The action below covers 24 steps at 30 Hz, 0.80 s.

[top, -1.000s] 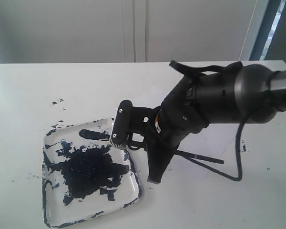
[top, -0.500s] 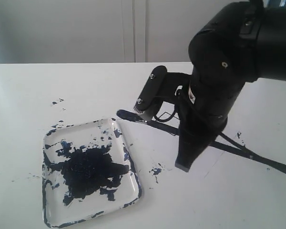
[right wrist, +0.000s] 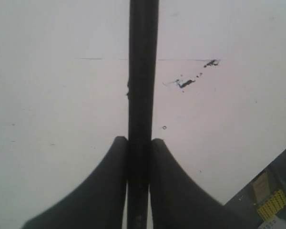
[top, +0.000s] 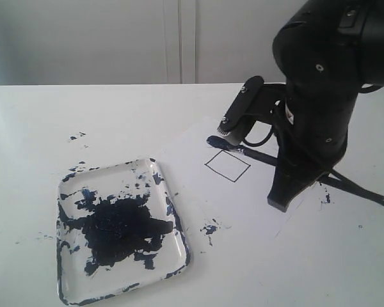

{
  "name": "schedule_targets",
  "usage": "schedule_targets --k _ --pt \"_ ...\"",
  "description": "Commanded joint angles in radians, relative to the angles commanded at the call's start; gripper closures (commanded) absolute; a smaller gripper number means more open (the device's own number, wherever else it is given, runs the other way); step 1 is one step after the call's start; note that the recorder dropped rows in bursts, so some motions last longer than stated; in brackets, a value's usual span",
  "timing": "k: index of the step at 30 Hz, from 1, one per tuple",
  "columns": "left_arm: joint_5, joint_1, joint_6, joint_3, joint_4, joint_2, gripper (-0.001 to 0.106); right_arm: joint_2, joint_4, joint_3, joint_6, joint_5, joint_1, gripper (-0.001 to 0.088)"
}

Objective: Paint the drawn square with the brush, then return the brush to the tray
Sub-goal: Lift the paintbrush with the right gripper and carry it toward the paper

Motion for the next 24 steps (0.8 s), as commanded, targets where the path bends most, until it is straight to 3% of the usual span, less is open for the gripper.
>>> schedule_targets --k 21,24 --pt "0.0 0.0 0.0 0.0 0.0 0.0 0.105 0.0 0.07 0.0 0.01 0.0 -0.002 0.0868" --pt "-0.052 0.0 0.049 0.0 0.034 0.0 0.105 0.0 0.07 0.0 0.01 0.0 -0.002 0.0868"
